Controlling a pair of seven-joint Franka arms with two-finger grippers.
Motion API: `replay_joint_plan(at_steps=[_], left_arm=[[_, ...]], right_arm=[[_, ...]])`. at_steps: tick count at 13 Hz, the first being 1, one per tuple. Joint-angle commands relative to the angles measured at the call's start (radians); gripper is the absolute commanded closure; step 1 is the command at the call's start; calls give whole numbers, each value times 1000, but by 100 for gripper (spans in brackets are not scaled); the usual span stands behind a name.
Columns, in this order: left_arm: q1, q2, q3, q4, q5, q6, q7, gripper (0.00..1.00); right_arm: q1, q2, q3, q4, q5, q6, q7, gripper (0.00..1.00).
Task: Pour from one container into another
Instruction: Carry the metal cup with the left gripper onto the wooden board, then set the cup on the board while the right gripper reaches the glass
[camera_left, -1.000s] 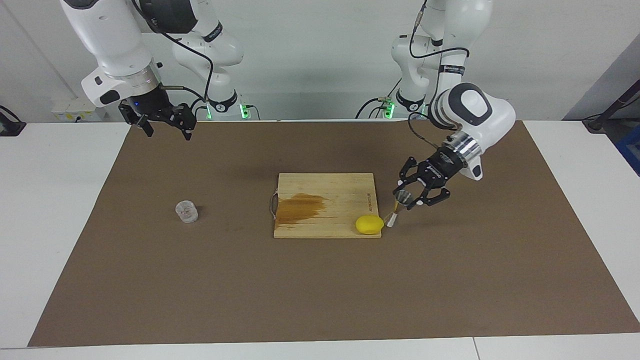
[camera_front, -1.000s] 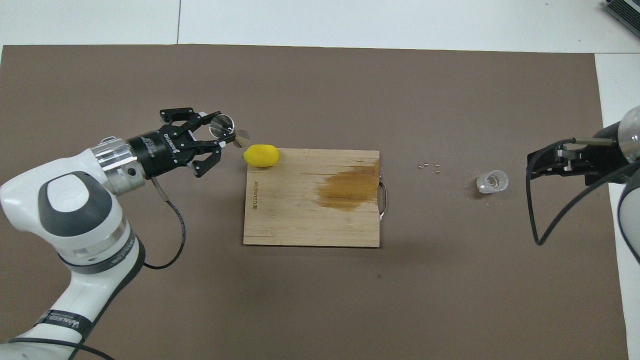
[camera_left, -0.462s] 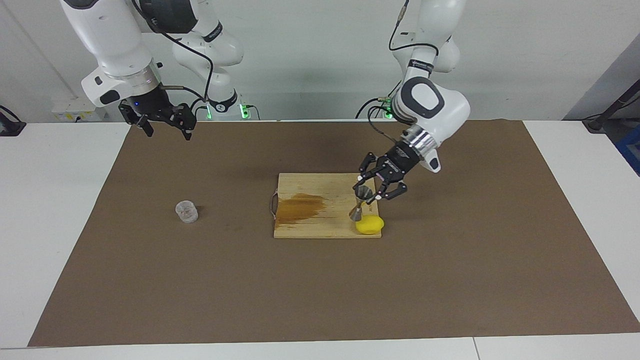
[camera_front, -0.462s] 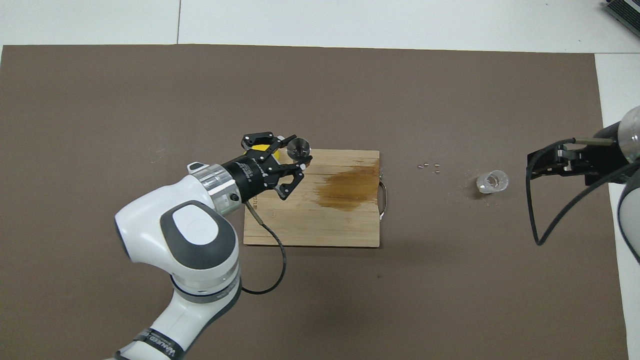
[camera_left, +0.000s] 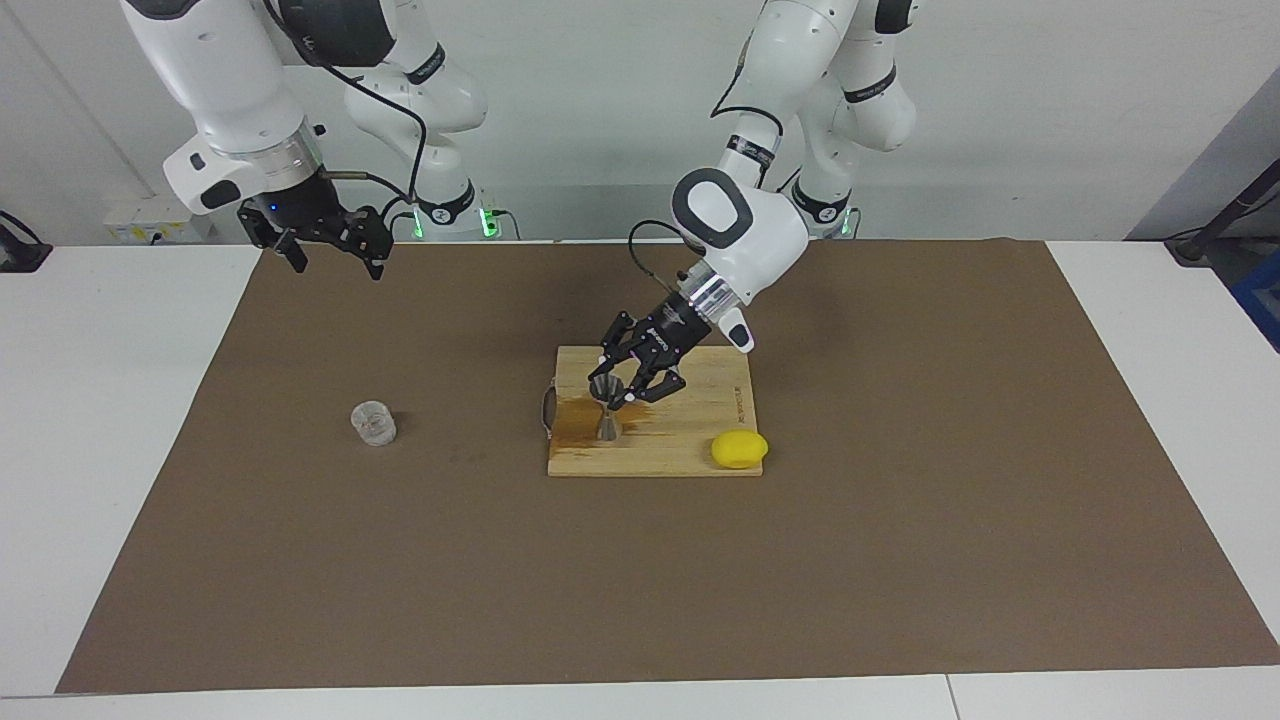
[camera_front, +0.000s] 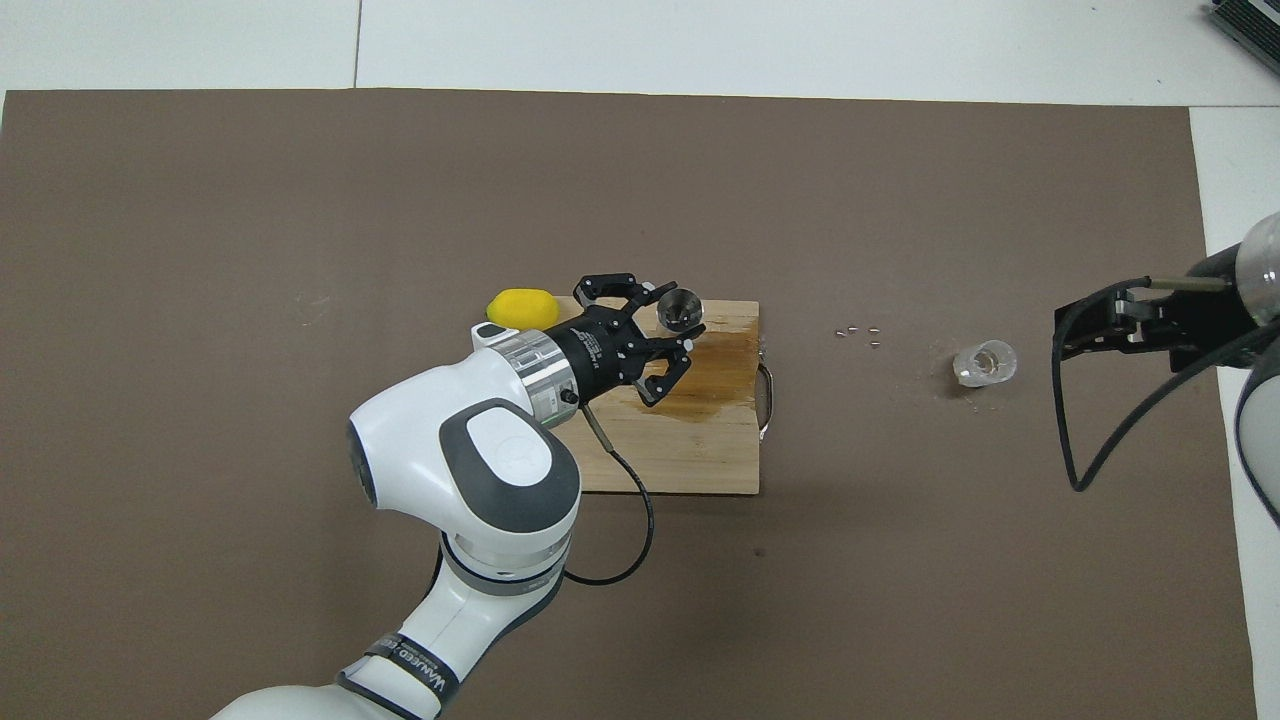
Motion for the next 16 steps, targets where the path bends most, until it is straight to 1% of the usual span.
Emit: replay_joint_plan(at_steps=[1, 3, 4, 6, 7, 8, 9, 10, 12, 13, 14, 15, 16], left_arm=[[-55, 29, 18, 32, -19, 35, -8, 100], [-71, 29, 18, 26, -19, 40, -12, 100], [-72, 29, 18, 23, -19, 47, -15, 100], [-71, 28, 18, 18, -17, 47, -17, 100], [-71, 28, 20, 9, -17, 47, -17, 100], [-72, 26, 20, 3, -16, 47, -17, 100], [-72, 23, 18, 1, -16, 46, -17, 100], [-72, 23, 20, -2, -14, 46, -17, 100], [-72, 20, 20, -14, -10, 46, -17, 100], [-72, 20, 20, -15, -8, 46, -17, 100], [-72, 20, 20, -18, -8, 46, -15, 94], [-72, 20, 20, -19, -4, 46, -15, 83], [-72, 20, 20, -19, 13, 46, -15, 67]], right_arm=[[-36, -9, 4, -26, 5, 35, 90, 0], [-51, 3, 5, -41, 7, 56, 222, 0], [-65, 17, 5, -44, 30, 61, 318, 0], [-110, 55, 4, -46, 131, 73, 559, 0], [-136, 63, 4, -58, 158, 111, 684, 0], [-157, 65, 4, -78, 195, 142, 765, 0], [-176, 71, 4, -92, 235, 142, 817, 0], [-202, 97, 4, -99, 278, 142, 860, 0], [-272, 172, 4, -99, 378, 151, 882, 0], [-286, 211, 4, -99, 407, 169, 882, 0], [-292, 257, 4, -101, 460, 179, 915, 0], [-306, 270, 4, -136, 505, 197, 955, 0], [-309, 264, 4, -180, 516, 237, 960, 0]])
